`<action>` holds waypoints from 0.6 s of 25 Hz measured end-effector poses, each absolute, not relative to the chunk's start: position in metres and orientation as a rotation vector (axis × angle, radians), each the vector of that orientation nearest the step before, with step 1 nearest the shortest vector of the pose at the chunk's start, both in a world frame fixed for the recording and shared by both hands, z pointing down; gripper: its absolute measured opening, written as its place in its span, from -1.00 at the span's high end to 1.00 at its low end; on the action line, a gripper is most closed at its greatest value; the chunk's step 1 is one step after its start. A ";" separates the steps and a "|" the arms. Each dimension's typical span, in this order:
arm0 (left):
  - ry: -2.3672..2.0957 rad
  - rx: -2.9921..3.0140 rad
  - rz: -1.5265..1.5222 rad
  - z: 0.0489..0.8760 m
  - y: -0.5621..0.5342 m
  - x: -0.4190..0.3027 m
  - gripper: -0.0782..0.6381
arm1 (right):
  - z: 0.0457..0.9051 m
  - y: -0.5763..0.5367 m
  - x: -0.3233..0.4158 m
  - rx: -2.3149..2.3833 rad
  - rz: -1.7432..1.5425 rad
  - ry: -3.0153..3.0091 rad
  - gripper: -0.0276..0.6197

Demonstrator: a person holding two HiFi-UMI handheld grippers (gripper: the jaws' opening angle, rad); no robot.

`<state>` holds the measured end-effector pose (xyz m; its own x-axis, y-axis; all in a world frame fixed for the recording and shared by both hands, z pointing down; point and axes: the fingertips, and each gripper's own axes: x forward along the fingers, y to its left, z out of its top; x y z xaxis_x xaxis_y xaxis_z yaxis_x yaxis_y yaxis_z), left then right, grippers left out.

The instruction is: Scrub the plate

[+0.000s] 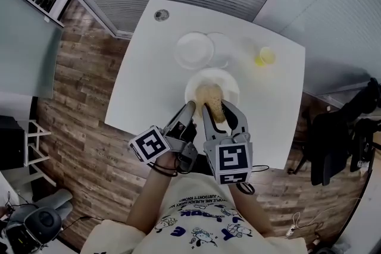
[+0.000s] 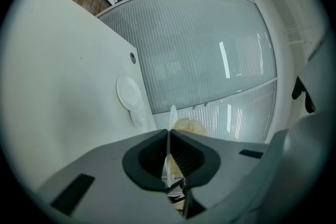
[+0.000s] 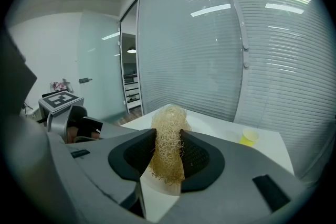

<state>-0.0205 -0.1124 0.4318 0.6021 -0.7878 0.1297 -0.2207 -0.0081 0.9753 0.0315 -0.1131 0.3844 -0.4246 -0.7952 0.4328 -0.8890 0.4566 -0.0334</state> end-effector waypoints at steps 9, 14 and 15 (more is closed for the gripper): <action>-0.864 1.554 -0.558 0.433 -0.116 -0.022 0.68 | 0.385 -0.111 0.032 1.406 0.333 -2.333 0.53; -0.863 1.567 -0.559 0.431 -0.119 -0.023 0.68 | 0.386 -0.112 0.043 1.427 0.329 -2.305 0.53; -0.864 1.570 -0.559 0.432 -0.119 -0.023 0.68 | 0.386 -0.113 0.047 1.437 0.331 -2.297 0.53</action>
<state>-0.0232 -0.1189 0.4316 0.6088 -0.7850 0.1145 -0.2166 -0.0256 0.9759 0.0467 -0.1126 0.3864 -0.3853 -0.8006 0.4588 -0.8975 0.4407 0.0153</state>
